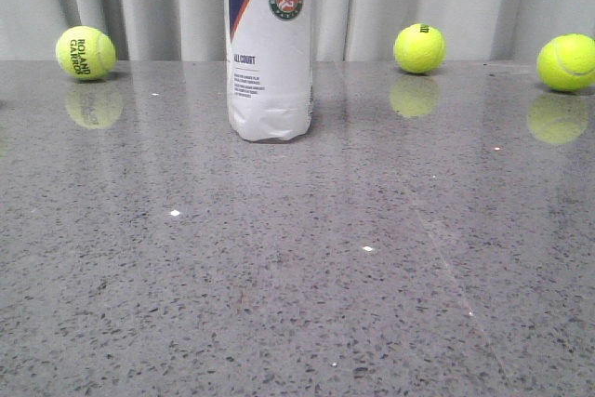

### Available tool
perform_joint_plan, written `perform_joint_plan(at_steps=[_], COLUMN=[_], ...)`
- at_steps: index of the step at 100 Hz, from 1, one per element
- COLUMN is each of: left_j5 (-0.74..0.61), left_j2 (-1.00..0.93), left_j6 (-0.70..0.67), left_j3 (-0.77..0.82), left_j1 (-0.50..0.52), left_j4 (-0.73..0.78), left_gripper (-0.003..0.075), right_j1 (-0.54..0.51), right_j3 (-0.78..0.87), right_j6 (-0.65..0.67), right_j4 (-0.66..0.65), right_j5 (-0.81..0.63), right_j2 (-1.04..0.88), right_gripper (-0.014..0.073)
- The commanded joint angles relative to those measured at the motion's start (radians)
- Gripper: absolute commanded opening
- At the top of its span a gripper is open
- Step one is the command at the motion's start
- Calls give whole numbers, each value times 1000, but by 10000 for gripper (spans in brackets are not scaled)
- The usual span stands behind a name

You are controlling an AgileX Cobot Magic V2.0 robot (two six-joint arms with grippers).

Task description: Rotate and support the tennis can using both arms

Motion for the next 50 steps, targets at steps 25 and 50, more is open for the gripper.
perform_joint_plan(at_steps=[25, 50], left_j5=[-77, -77], left_j2=[-34, -34], left_j6=[-9, -9], left_j3=[45, 45], left_j1=[-1, -1], left_j4=[-6, -6], left_gripper=[-20, -20], right_j1=[-120, -140], right_j3=[148, 224], right_j6=[1, 2], right_j4=[0, 0], right_j5=[-254, -147], right_j2=[-69, -189], right_gripper=[-69, -69])
